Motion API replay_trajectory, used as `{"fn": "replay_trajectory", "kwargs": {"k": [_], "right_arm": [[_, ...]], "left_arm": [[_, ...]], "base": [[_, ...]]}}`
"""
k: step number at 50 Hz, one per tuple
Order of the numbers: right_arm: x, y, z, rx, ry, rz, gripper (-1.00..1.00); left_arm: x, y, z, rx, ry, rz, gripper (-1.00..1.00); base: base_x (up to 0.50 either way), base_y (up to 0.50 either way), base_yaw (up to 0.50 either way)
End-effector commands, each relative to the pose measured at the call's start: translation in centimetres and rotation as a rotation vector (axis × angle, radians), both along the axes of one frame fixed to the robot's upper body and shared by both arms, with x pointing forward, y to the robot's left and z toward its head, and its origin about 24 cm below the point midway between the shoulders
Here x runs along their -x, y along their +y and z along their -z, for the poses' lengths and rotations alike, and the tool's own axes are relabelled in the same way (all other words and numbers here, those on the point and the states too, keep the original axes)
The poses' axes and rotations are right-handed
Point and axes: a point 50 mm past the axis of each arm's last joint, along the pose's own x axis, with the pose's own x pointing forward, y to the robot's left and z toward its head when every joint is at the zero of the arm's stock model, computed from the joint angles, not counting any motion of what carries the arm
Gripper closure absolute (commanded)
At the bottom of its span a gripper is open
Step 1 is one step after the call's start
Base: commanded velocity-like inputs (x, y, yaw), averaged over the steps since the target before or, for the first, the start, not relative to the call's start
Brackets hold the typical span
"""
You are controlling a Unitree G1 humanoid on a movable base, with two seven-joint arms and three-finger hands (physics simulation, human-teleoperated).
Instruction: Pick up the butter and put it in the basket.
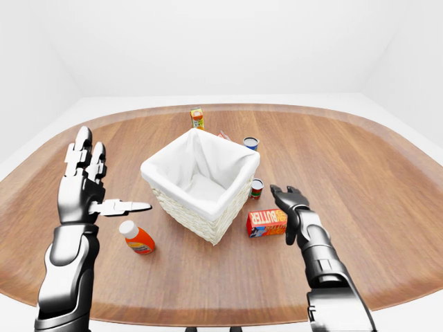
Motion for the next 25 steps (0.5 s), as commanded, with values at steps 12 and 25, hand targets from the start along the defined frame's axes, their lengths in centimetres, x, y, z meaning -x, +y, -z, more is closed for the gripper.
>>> {"fn": "replay_trajectory", "kwargs": {"k": [12,25], "right_arm": [[-1.2,1.7,1.2,0.184,0.003,-0.102,-1.0],[-0.2,2.4,3.2,0.132,0.095,-0.085,-1.0]], "left_arm": [[0.0,0.0,0.3,0.003,0.013,0.0,-1.0],[-0.1,0.0,0.2,0.005,0.011,0.0,-1.0]], "base": [[0.0,0.0,0.0],[0.0,0.0,0.0]]}}
